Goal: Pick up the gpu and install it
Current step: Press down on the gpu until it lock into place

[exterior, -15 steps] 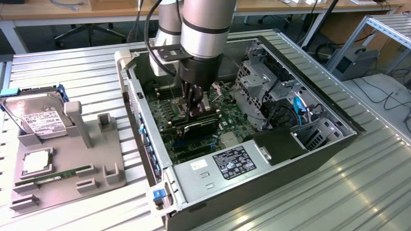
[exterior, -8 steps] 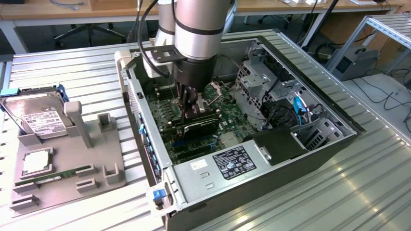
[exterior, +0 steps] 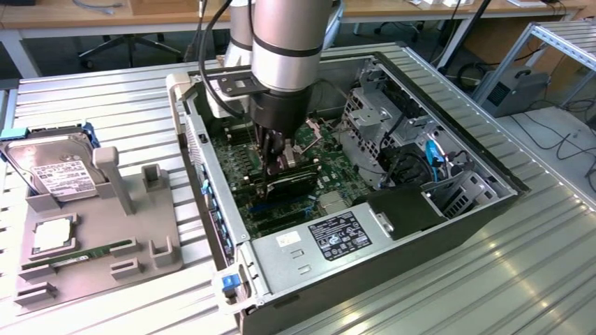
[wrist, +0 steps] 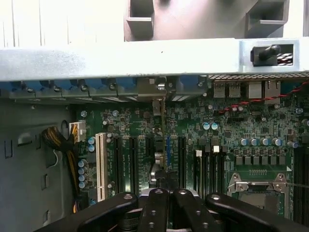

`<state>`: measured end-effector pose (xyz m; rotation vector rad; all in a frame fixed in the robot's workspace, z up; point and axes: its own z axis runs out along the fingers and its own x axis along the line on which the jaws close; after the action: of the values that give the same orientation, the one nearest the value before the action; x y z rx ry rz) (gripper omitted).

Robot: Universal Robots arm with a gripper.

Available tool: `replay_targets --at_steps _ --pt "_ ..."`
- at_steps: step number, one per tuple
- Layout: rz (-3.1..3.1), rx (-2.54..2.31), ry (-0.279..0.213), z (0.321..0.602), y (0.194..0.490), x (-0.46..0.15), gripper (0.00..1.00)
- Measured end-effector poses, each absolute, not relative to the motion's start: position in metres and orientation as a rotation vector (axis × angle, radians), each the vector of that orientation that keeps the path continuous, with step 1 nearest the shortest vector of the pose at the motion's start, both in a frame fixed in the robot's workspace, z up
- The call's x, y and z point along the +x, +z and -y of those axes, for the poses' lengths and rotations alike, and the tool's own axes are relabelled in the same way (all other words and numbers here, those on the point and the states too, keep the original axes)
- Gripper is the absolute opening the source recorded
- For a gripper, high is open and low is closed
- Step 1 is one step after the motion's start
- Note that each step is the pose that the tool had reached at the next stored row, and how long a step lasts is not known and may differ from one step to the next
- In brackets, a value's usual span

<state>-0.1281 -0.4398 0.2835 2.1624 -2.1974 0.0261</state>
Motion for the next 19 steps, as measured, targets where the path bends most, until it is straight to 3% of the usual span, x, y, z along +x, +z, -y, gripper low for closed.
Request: replay_targets --at_steps 19 --pt "2.197 2.162 0.026 0.4413 0.2757 -0.1296 0.11"
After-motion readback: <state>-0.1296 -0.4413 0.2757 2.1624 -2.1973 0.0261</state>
